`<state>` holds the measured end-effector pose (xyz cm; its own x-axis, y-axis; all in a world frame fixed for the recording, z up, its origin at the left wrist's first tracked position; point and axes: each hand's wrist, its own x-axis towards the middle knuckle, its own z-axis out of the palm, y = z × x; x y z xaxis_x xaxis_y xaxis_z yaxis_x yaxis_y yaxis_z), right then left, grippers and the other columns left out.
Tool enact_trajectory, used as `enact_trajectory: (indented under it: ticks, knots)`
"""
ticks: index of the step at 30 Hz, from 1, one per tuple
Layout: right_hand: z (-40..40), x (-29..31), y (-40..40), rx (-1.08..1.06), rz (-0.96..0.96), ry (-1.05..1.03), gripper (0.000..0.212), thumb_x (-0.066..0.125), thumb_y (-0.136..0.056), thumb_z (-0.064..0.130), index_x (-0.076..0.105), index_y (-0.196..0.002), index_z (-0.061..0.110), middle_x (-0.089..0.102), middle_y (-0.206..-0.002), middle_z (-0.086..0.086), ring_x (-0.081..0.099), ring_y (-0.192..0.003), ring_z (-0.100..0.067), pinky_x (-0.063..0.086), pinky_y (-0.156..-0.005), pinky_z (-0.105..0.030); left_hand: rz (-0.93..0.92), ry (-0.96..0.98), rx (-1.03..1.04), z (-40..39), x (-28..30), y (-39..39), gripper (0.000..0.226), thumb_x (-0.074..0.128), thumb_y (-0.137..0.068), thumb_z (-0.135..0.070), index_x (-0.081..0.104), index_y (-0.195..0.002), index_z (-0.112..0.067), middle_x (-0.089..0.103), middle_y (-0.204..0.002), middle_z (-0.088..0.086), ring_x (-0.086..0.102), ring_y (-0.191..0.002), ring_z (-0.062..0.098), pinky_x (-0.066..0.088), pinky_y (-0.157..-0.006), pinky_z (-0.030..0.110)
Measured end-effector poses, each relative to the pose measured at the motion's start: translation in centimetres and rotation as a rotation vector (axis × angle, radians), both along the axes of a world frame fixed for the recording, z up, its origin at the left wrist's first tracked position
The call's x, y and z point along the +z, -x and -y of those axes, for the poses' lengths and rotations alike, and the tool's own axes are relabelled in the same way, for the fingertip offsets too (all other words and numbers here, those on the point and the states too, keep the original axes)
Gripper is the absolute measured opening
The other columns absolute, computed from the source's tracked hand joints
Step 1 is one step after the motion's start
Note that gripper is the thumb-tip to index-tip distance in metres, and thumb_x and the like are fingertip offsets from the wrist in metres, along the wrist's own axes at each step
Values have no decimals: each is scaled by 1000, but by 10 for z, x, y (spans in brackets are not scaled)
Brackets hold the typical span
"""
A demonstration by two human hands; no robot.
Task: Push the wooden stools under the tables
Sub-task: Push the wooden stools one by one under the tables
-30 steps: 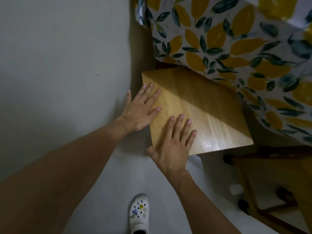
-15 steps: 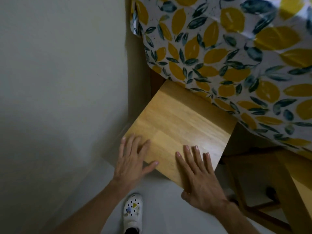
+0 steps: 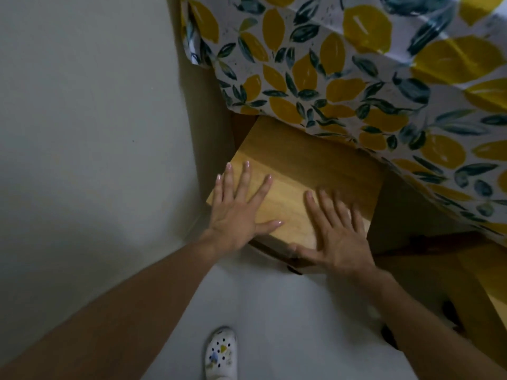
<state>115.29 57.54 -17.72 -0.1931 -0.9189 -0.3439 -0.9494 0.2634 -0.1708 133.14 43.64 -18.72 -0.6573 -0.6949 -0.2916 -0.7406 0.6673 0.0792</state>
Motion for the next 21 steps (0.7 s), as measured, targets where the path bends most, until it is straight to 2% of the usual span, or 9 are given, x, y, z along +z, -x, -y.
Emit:
enact_trajectory:
  ticks: [4, 8, 15, 18, 21]
  knots:
    - [29, -5, 18, -36, -5, -5, 109, 17, -63, 95, -24, -145, 37, -32, -155, 5, -34, -140, -19, -22, -113, -48, 2, -21, -30, 35, -7, 22, 93, 9, -69, -87, -17, -144, -40, -31, -152, 13, -34, -134, 43, -10, -113, 59]
    - [35, -20, 6, -79, -31, 53, 108, 23, -66, 93, -21, -147, 36, -26, -156, 4, -29, -143, -21, -23, -113, -44, -4, -38, -58, 52, -17, 21, 93, 16, -69, -87, -16, -143, -41, -32, -152, 11, -34, -134, 42, -11, -113, 58]
    - [36, -21, 11, -73, -24, 44, 109, 27, -67, 92, -24, -146, 37, -25, -158, 4, -30, -142, -21, -17, -114, -51, -27, -44, -50, 51, -15, 22, 93, 18, -71, -86, -24, -140, -40, -32, -152, 11, -32, -135, 42, -10, -114, 56]
    - [37, -19, 10, -65, -3, 21, 108, 24, -68, 92, -24, -146, 35, -26, -158, 2, -32, -141, -23, -18, -114, -52, 33, -40, -36, 48, -12, 24, 93, 17, -72, -85, -23, -141, -38, -29, -154, 13, -29, -137, 42, -7, -115, 56]
    - [23, -13, 3, -68, -22, 88, 103, 23, -75, 88, -17, -150, 29, -18, -161, -1, -25, -144, -23, -13, -116, -55, 80, -58, -15, 40, -8, 28, 90, 18, -77, -79, -21, -144, -33, -26, -154, 15, -28, -137, 41, -5, -115, 57]
